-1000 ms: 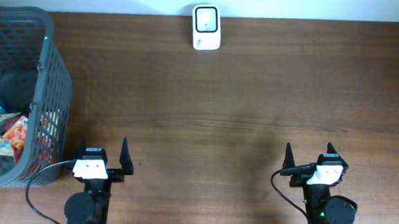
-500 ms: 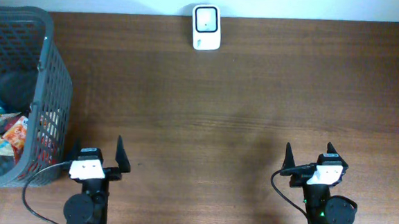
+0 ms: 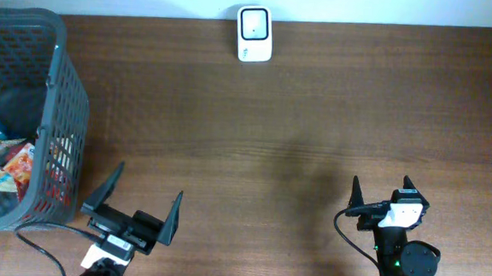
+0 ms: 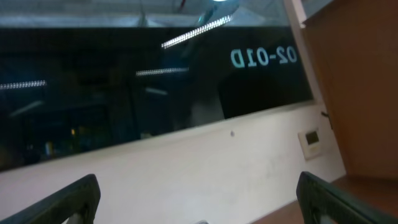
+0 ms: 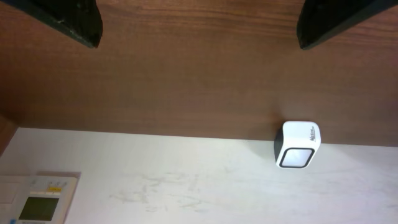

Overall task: Scan the item barcode
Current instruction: 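Reach the left gripper into the grey basket and grasp the orange tissue pack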

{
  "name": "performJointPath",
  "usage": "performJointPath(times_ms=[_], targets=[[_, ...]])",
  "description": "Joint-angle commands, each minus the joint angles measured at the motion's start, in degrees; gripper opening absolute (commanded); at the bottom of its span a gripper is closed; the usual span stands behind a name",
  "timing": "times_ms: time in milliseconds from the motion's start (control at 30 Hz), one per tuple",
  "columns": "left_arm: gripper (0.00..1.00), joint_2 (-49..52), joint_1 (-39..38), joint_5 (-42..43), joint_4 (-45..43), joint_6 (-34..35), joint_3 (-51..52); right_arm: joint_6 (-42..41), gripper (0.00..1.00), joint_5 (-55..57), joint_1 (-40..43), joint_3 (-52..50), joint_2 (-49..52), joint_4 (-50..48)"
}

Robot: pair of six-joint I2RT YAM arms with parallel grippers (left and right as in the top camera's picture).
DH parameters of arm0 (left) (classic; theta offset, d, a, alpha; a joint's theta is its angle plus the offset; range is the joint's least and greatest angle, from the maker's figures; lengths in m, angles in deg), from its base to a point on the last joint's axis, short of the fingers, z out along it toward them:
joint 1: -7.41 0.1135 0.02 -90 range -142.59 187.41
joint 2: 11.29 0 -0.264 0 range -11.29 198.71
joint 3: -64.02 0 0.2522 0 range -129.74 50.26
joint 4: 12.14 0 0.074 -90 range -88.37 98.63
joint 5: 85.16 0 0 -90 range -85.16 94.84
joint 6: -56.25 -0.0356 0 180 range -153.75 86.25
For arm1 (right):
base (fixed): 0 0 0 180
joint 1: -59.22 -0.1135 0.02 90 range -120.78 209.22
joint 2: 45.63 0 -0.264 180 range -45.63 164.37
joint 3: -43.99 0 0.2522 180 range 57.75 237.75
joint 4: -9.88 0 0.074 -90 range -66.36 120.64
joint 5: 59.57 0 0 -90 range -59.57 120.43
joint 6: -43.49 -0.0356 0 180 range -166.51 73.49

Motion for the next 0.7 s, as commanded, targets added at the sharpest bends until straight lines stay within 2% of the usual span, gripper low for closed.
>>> performJointPath(times_ms=[0, 100, 133, 167, 233, 300, 333, 433, 467, 500, 567, 600, 667], targets=[[0.99, 3.08, 0.2, 1.68, 9.4, -0.7, -13.92, 0.39, 0.98, 0.5, 0.35, -0.46, 0.04, 0.2], [0.99, 10.64, 0.2, 2.93, 25.62, -0.68, -28.79, 0.39, 0.98, 0.5, 0.35, -0.46, 0.04, 0.2], [0.99, 12.41, 0.2, 5.7, 27.47, -0.68, -31.47, 0.39, 0.98, 0.52, 0.35, -0.46, 0.04, 0.2], [0.99, 14.25, 0.2, 9.55, 27.41, -0.68, -33.9, 0.39, 0.98, 0.5, 0.35, -0.46, 0.04, 0.2], [0.99, 15.23, 0.2, 15.96, 21.7, -0.66, -35.28, 0.39, 0.98, 0.5, 0.35, -0.46, 0.04, 0.2], [0.99, 15.26, 0.2, 14.93, 19.23, -0.63, -36.2, 0.39, 0.98, 0.5, 0.35, -0.46, 0.04, 0.2], [0.99, 15.67, 0.2, 11.98, 20.83, -0.61, -37.99, 0.39, 0.98, 0.5, 0.35, -0.46, 0.04, 0.2], [0.99, 20.94, 0.2, 3.21, 34.51, -0.63, -47.95, 0.39, 0.98, 0.5, 0.35, -0.46, 0.04, 0.2], [0.99, 25.94, 0.2, -1.31, 45.35, -0.74, -55.12, 0.39, 0.98, 0.5, 0.35, -0.46, 0.04, 0.2], [0.99, 30.69, 0.2, -2.14, 53.92, -2.54, -61.13, 0.39, 0.98, 0.5, 0.35, -0.46, 0.04, 0.2], [0.99, 39.5, 0.2, 6.73, 66.66, -4.15, -70.82, 0.39, 0.98, 0.5, 0.35, -0.46, 0.04, 0.2], [0.99, 41.94, 0.2, 10.36, 68.87, -4.15, -72.72, 0.39, 0.99, 0.5, 0.35, -0.46, 0.04, 0.2], [0.99, 45.4, 0.2, 10.14, 69.07, -4.17, -74.36, 0.39, 0.98, 0.52, 0.35, -0.46, 0.04, 0.2]])
